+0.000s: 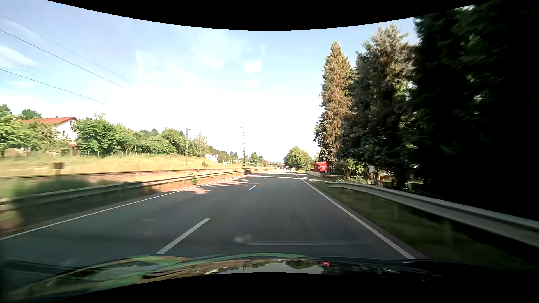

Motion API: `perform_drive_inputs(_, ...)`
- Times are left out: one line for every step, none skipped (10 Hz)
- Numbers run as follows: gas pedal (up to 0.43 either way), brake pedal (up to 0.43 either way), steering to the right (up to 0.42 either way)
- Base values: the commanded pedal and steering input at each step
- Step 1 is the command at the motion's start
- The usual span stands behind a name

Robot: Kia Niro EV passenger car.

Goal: Follow the waypoints while adhering to traffic rules and regulations

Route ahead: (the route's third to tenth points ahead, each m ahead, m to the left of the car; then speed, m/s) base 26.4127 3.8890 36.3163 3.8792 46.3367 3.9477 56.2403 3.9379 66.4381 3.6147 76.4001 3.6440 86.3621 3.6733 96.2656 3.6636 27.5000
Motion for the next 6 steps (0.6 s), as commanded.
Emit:
perform_drive_inputs(0.228, 0.000, -0.001)
perform_drive_inputs(0.228, 0.000, -0.001)
perform_drive_inputs(0.228, 0.000, 0.000)
perform_drive_inputs(0.228, 0.000, 0.000)
perform_drive_inputs(0.228, 0.000, 0.000)
perform_drive_inputs(0.228, 0.000, 0.000)
